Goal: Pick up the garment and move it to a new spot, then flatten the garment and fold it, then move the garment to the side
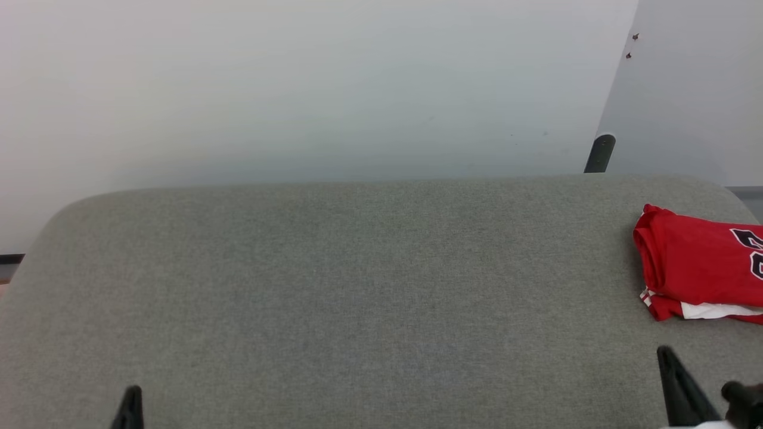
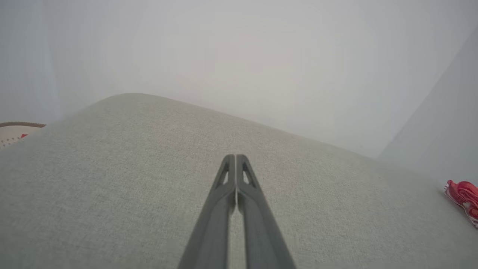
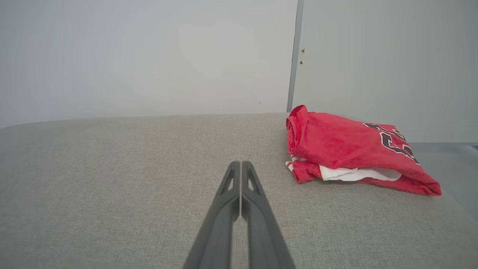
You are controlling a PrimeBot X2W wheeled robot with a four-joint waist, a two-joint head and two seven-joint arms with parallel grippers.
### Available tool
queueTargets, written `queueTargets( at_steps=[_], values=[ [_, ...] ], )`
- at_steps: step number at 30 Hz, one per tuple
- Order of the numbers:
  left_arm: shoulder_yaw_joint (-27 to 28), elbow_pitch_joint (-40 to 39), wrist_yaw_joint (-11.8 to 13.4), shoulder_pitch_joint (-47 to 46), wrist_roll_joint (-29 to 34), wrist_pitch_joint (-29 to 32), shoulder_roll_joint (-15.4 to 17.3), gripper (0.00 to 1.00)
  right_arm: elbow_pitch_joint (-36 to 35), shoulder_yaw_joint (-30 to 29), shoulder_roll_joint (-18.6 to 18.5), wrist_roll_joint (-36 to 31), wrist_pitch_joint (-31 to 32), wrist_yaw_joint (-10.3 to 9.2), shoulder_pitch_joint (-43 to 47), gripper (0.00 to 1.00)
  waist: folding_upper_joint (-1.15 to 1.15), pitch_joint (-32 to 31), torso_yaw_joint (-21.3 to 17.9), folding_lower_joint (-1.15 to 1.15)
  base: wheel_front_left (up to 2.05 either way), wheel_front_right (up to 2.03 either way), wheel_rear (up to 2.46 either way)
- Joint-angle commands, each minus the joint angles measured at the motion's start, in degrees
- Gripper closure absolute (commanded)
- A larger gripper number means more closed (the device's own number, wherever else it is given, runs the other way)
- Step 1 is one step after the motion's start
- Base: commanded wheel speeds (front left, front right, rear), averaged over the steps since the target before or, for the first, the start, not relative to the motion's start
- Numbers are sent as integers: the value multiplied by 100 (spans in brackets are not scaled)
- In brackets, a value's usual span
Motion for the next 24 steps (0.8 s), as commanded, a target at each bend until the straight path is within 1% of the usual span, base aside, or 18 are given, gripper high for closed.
queueTargets(
  at_steps=[1, 9, 10, 24],
  values=[
    [-14, 50, 0, 7, -38, 15, -46, 100, 54, -3, 27, 51, 16, 0, 15, 100, 0, 2, 0, 0, 0, 0, 0],
    [-9, 124, -2, -202, -699, 253, -171, 100, 73, -68, 108, 913, 221, 0, -107, 100, 0, 35, 7, 0, 0, 0, 0],
    [-9, 124, -2, -202, -699, 253, -171, 100, 73, -68, 108, 913, 221, 0, -107, 100, 0, 35, 7, 0, 0, 0, 0],
    [-8, 233, -6, -520, -1721, 617, -366, 100, 69, -130, 235, 2255, 502, -1, -267, 100, 0, 92, 19, 0, 0, 0, 0]
  ],
)
